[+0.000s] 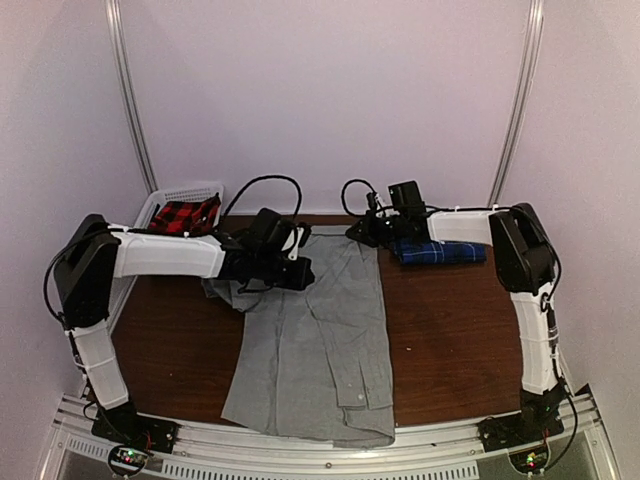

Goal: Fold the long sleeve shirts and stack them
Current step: Adjust the sleeve of the 1/3-folded shirt, then pick up the sleeve from the center of the board, then pass from the left arm to the right

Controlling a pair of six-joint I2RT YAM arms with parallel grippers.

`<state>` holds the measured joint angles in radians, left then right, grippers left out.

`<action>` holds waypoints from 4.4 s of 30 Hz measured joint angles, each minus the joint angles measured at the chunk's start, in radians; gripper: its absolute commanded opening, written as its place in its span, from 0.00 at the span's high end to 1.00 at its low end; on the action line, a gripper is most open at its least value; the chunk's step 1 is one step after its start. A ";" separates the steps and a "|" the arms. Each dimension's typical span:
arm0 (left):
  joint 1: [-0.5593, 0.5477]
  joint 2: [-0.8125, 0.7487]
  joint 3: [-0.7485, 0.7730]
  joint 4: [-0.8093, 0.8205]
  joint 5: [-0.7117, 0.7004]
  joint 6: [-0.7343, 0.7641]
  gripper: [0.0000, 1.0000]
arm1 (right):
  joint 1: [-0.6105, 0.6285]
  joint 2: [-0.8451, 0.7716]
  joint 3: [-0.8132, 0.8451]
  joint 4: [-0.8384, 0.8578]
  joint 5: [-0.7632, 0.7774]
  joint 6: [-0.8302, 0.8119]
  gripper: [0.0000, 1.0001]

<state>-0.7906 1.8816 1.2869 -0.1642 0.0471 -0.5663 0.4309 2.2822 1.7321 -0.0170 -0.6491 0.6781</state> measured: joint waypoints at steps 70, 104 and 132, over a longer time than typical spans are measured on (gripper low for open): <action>0.194 -0.370 -0.235 -0.168 -0.284 -0.131 0.54 | 0.117 -0.743 -0.687 0.034 0.253 -0.097 0.68; 0.227 -0.245 -0.325 0.007 -0.078 -0.057 1.00 | 0.161 -1.003 -0.736 -0.039 0.264 -0.131 0.63; 0.166 -0.515 -0.238 -0.041 0.650 0.375 1.00 | 0.475 -0.770 -0.550 0.082 0.248 -0.546 0.55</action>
<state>-0.6247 1.3663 1.0489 -0.2054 0.6975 -0.1917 0.9054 1.5120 1.1816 0.0647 -0.4007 0.1326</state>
